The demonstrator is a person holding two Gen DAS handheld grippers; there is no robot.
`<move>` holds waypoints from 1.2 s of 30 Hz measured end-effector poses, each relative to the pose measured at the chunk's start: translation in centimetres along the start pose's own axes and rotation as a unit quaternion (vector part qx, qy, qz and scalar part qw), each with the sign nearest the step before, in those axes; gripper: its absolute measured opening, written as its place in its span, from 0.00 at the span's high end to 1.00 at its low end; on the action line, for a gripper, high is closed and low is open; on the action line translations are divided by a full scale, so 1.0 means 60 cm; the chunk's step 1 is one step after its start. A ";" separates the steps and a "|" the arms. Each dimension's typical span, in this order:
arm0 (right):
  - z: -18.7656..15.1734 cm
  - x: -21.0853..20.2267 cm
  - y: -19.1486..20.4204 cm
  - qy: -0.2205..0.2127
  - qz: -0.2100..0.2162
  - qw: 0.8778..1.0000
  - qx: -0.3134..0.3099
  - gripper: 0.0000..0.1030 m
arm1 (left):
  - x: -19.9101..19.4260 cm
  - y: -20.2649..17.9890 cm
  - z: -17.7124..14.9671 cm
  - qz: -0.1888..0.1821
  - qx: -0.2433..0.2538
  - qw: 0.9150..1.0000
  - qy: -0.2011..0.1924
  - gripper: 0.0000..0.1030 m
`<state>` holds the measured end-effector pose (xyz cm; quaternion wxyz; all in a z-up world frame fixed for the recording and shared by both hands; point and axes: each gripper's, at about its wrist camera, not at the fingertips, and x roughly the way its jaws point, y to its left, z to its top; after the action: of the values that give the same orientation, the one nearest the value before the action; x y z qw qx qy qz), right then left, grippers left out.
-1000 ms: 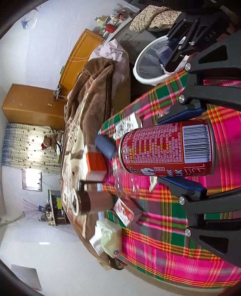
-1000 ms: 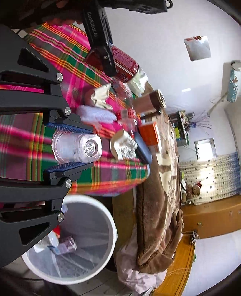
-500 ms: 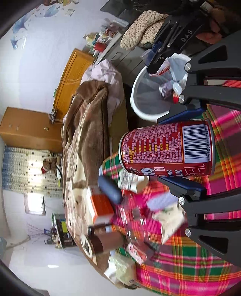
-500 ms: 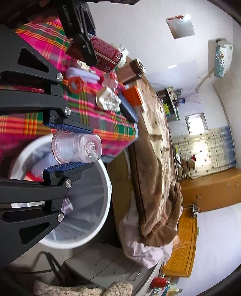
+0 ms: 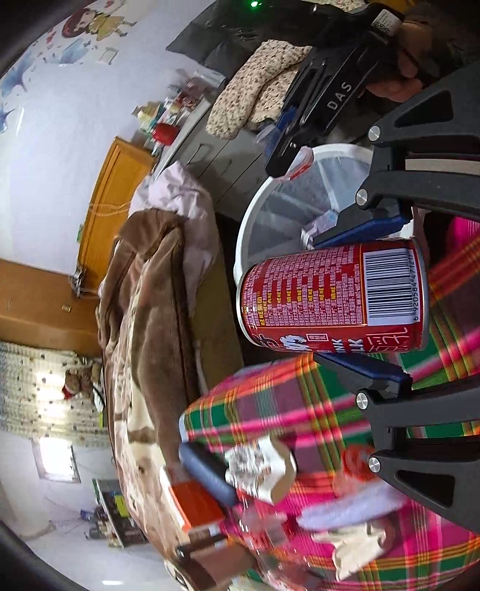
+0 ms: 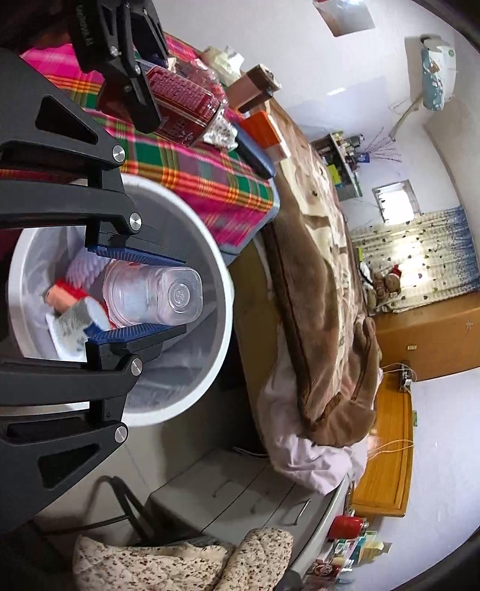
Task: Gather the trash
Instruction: 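Carry the red can and clear cup over the bin while opening both tools to drop them, then move both open tools back from the bin to the table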
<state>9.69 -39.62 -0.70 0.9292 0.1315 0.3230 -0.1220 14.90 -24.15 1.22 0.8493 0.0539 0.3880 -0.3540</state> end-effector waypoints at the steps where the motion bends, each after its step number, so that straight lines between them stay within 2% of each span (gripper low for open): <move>1: -0.002 -0.001 -0.002 0.001 -0.001 1.000 -0.001 0.70 | 0.005 -0.005 0.001 -0.002 0.002 1.000 0.002 0.48; 9: -0.006 0.014 -0.032 0.018 -0.014 1.000 0.001 0.70 | 0.049 -0.039 0.001 -0.008 0.026 0.999 0.022 0.48; 12: -0.010 0.021 -0.041 0.028 -0.018 0.999 0.000 0.70 | 0.067 -0.052 -0.001 0.000 0.038 0.999 0.025 0.48; 20: -0.014 0.036 -0.058 0.044 -0.019 0.999 0.007 0.69 | 0.089 -0.051 0.000 -0.005 0.026 0.999 0.038 0.47; 21: -0.014 0.038 -0.060 0.046 -0.020 0.999 0.007 0.69 | 0.090 -0.050 0.000 -0.007 0.023 0.999 0.038 0.45; 22: -0.015 0.038 -0.061 0.048 -0.021 0.999 0.007 0.68 | 0.089 -0.048 0.001 -0.009 0.019 0.999 0.037 0.37; 23: -0.015 0.039 -0.060 0.048 -0.021 0.999 0.008 0.61 | 0.087 -0.047 0.001 -0.008 0.018 0.999 0.034 0.33; 24: -0.016 0.038 -0.061 0.048 -0.017 0.999 0.011 0.47 | 0.084 -0.046 0.002 -0.009 0.017 0.999 0.029 0.31; 26: -0.016 0.035 -0.062 0.044 -0.009 0.999 0.015 0.40 | 0.080 -0.045 0.002 -0.018 0.015 0.999 0.026 0.31; 36: -0.010 0.015 -0.052 0.022 -0.016 0.999 0.018 0.40 | 0.048 -0.021 0.000 -0.005 -0.009 1.000 0.010 0.31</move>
<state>9.04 -42.48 -2.25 0.9172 0.1452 0.3438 -0.1399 15.36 -26.69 -0.58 0.8441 0.0476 0.3996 -0.3542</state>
